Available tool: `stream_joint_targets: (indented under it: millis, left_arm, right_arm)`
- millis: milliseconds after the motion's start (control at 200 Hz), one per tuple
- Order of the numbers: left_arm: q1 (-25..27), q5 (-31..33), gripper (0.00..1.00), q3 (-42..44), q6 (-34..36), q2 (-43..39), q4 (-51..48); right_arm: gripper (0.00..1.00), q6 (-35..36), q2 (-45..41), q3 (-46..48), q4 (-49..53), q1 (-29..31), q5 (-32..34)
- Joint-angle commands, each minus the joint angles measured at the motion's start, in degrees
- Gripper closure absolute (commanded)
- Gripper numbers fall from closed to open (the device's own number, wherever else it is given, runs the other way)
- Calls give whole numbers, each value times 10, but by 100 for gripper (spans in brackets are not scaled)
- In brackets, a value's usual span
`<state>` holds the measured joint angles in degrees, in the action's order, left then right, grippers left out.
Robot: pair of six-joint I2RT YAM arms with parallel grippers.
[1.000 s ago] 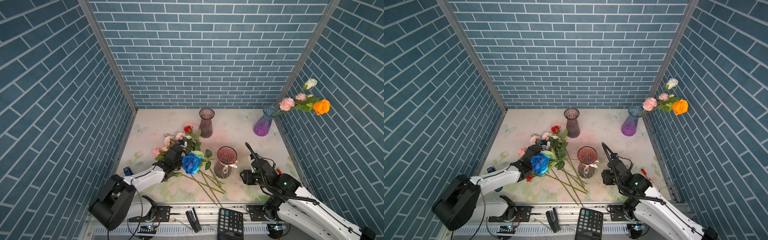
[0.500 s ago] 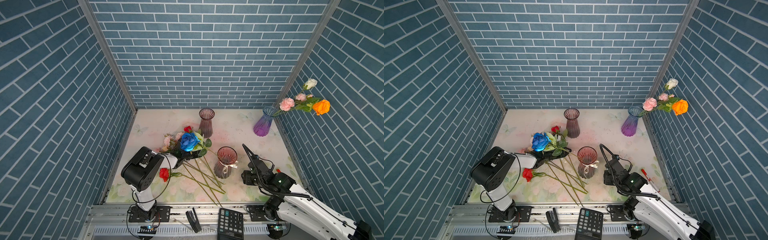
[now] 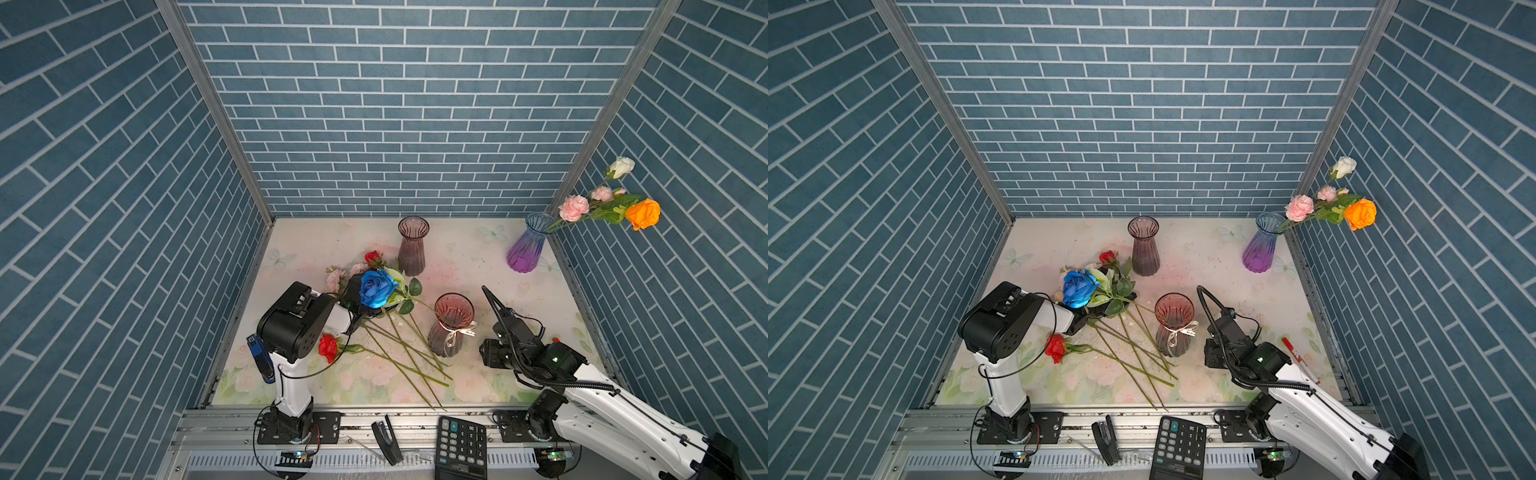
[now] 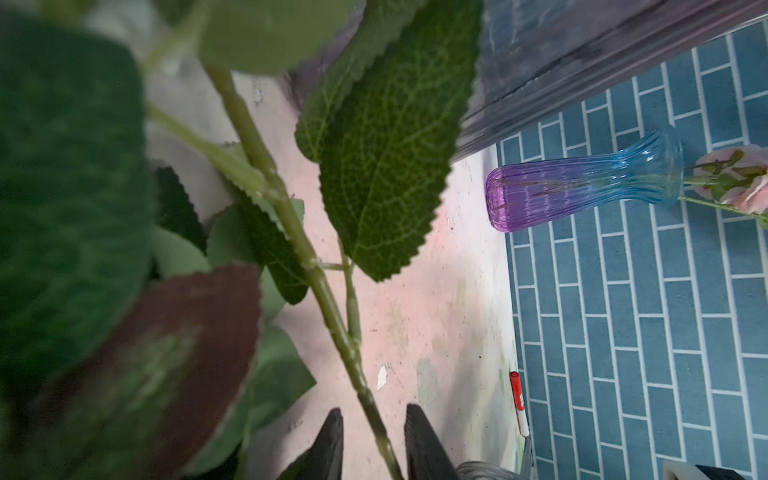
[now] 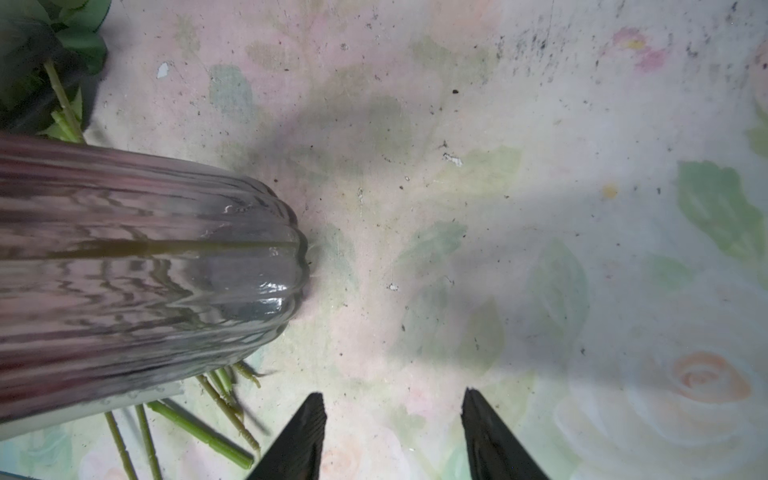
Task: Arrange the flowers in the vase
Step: 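Grasp a long red rose stem in the pile with the left gripper, then lift the red rose upright with the left gripper while the right gripper rises toward it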
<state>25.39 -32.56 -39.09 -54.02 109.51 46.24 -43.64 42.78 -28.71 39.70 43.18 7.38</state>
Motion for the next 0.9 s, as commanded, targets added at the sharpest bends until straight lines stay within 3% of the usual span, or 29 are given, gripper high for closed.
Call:
stream_joint_targets:
  millis: [0, 130, 425, 615, 895]
  left_arm:
    - [-5, -5, 81, -3, -3, 11, 20]
    - [-5, -12, 100, 0, -5, 12, 34]
    - [-14, -4, 100, 60, -29, -10, 138]
    - [-32, -8, 100, 133, -70, -20, 319]
    - [-38, 16, 100, 213, -83, -201, 282]
  right_arm:
    - [45, -11, -6, 1, -3, -1, -6]
    - [45, -9, -4, -1, -8, -2, -13]
    - [45, -3, -7, -25, -6, -2, -24]
    - [45, -2, -16, -63, 3, -1, -27]
    - [45, 2, -73, -103, 32, -1, -48]
